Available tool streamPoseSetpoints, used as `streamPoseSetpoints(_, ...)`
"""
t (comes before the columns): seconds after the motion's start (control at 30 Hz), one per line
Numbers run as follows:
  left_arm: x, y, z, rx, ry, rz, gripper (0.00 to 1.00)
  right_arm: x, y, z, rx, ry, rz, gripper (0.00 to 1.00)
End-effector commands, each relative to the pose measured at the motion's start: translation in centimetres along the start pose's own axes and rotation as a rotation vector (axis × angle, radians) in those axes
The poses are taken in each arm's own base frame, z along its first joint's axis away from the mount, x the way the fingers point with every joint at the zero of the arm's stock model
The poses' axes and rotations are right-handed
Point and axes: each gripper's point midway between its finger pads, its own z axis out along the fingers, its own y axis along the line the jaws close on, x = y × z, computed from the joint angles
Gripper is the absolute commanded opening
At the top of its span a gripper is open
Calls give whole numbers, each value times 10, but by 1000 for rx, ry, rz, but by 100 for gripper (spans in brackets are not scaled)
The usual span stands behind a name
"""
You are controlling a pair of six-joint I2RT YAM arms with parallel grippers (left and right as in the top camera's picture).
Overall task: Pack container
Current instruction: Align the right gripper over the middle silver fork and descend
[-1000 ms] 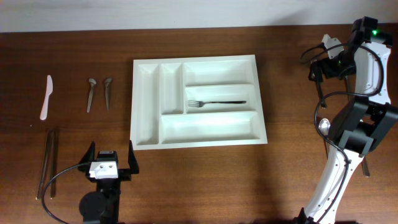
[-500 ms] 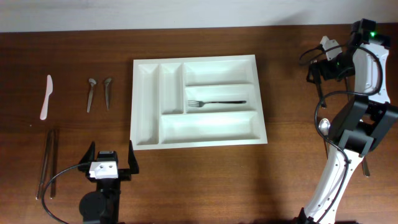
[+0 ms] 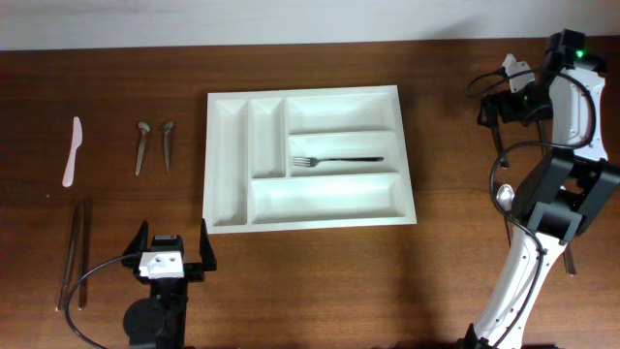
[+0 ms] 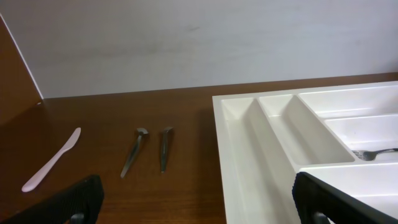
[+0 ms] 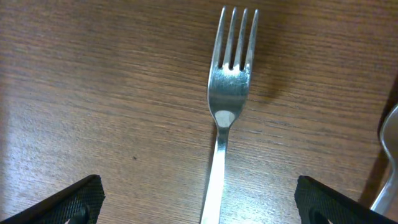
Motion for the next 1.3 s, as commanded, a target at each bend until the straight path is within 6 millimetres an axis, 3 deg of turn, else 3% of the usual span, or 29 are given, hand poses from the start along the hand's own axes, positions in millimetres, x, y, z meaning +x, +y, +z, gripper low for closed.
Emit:
streamPoseSetpoints(0.0, 2, 1, 0, -5, 4, -10, 99, -1, 3, 4, -8, 1, 32, 99)
streamPoseSetpoints(0.47, 2, 1, 0, -5, 4, -10, 99, 17, -16, 4, 107, 92, -17, 99)
streamPoseSetpoints(0.93, 2, 1, 0, -5, 4, -10, 99, 22, -4, 25, 86, 110, 42, 99)
streamPoseSetpoints(1.27, 2, 1, 0, -5, 4, -10, 99, 18, -14, 25, 133, 97, 34, 100)
